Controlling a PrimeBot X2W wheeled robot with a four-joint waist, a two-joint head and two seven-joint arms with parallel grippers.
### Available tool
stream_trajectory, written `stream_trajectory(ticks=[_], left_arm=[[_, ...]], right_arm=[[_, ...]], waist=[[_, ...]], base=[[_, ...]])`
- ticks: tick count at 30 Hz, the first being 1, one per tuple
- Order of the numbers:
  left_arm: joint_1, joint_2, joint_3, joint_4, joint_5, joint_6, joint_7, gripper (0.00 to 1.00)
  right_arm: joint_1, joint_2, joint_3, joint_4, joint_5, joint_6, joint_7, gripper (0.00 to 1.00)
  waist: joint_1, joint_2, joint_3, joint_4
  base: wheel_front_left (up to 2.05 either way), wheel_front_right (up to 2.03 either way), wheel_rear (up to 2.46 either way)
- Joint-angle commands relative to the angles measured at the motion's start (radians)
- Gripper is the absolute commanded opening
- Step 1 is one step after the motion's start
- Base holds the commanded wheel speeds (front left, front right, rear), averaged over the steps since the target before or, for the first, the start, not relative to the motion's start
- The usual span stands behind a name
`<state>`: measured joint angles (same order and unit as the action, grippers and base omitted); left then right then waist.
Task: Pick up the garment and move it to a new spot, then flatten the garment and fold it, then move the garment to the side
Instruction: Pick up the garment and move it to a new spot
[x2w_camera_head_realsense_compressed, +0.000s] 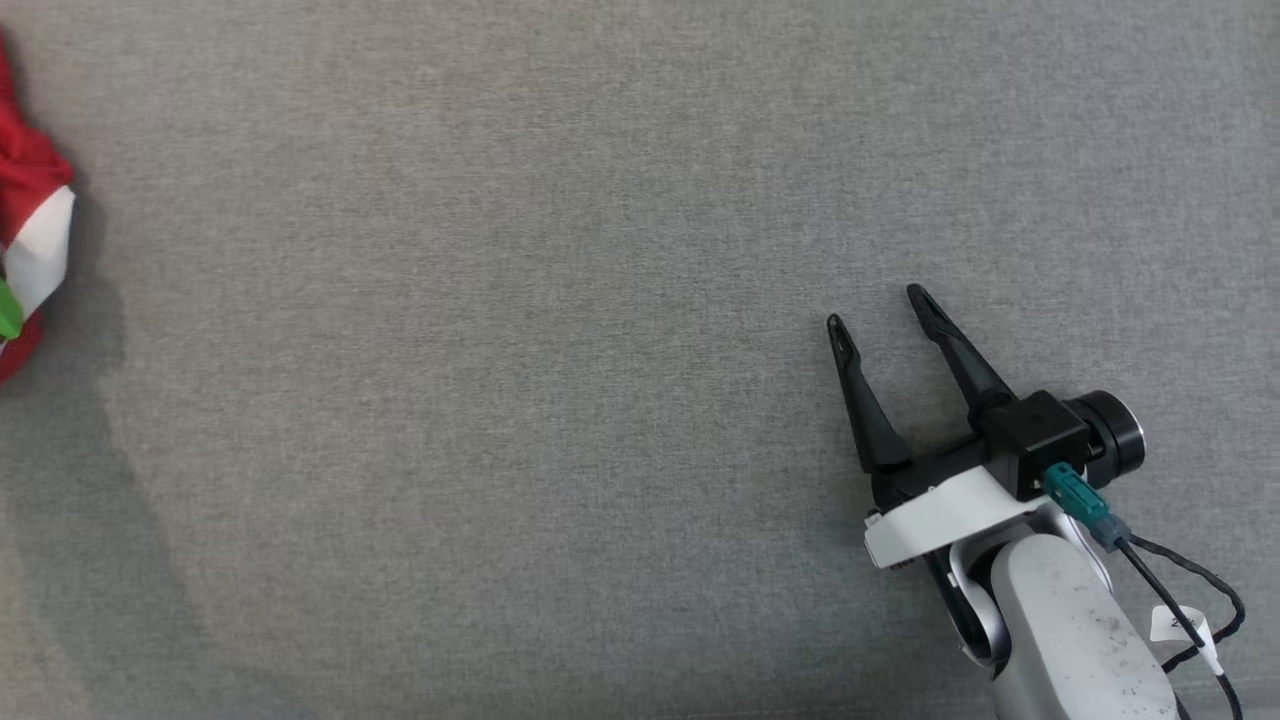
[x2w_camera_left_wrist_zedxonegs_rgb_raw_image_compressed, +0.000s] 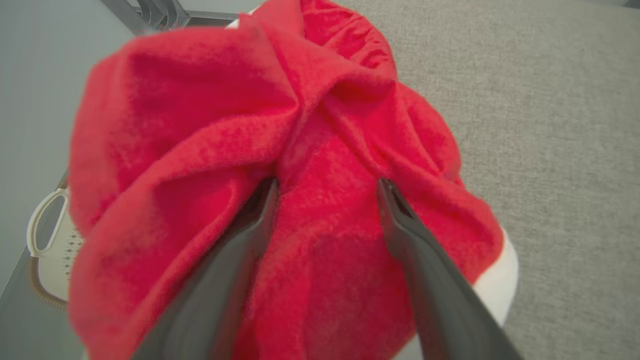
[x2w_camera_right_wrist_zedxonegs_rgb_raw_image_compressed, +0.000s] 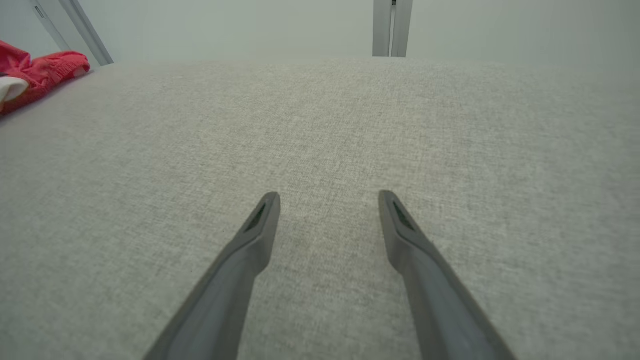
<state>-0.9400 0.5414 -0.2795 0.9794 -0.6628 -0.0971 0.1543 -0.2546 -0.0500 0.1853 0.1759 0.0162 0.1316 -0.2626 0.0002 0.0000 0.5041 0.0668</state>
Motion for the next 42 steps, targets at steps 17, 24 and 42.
stream_trajectory(ticks=[17,24,42], left_arm=[[-0.006,-0.033,-0.041,-0.038,-0.064,-0.034,-0.09,0.0],[0.076,-0.05,-0.106,-0.395,-0.141,-0.034,-0.056,0.0],[0.455,-0.192,-0.257,-1.43,-0.547,0.154,0.299,0.0]], right_arm=[[0.037,-0.002,-0.021,0.049,0.066,-0.002,0.0,1.0],[0.083,-0.002,-0.024,0.064,0.114,-0.002,-0.002,1.0],[0.145,-0.001,-0.021,0.05,0.224,-0.002,-0.002,1.0]], waist=[[-0.0002,0.0,-0.058,-0.054],[-0.0002,0.0,-0.176,-0.067],[-0.0002,0.0,-0.248,-0.281]], base=[[0.0,0.0,0.0],[0.0,0.0,0.0],[0.0,0.0,0.0]])
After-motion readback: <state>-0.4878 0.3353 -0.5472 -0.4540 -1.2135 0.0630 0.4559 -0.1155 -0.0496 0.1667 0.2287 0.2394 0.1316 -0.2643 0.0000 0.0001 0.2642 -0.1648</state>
